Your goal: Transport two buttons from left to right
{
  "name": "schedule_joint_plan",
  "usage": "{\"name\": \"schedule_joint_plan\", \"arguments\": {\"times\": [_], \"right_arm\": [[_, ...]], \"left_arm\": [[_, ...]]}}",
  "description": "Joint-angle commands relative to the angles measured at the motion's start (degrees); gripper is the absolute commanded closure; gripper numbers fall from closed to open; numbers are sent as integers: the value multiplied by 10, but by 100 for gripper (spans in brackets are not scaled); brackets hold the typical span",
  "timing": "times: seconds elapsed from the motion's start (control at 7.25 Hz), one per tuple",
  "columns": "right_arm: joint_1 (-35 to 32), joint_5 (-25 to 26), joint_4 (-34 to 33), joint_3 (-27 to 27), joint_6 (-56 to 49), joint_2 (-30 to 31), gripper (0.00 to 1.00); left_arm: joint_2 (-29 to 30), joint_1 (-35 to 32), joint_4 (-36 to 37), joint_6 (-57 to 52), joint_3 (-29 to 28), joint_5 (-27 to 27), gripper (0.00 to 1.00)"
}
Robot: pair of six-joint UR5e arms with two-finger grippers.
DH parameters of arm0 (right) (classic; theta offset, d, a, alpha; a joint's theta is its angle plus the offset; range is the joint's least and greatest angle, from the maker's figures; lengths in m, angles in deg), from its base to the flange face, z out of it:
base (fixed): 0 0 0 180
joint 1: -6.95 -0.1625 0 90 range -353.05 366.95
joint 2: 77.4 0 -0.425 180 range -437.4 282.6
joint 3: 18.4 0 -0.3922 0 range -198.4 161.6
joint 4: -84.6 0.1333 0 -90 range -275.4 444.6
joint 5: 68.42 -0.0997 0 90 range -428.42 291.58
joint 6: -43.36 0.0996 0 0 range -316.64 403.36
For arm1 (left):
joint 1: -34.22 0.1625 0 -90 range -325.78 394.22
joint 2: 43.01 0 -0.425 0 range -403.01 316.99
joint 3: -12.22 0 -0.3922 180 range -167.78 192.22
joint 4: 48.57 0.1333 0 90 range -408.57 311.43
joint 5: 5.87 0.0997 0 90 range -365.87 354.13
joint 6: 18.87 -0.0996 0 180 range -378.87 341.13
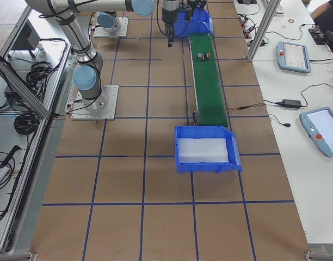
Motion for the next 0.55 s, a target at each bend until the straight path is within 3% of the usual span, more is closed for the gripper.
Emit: {"name": "schedule_joint_plan", "arguments": {"times": [0.0, 0.41], "right_arm": [[0, 0, 1, 1, 0, 0, 0], [-3, -2, -2, 0, 1, 0, 0]], "left_arm": [[1, 1, 4, -1, 2, 3, 3], [17, 2, 29, 0, 1, 4, 4]]}}
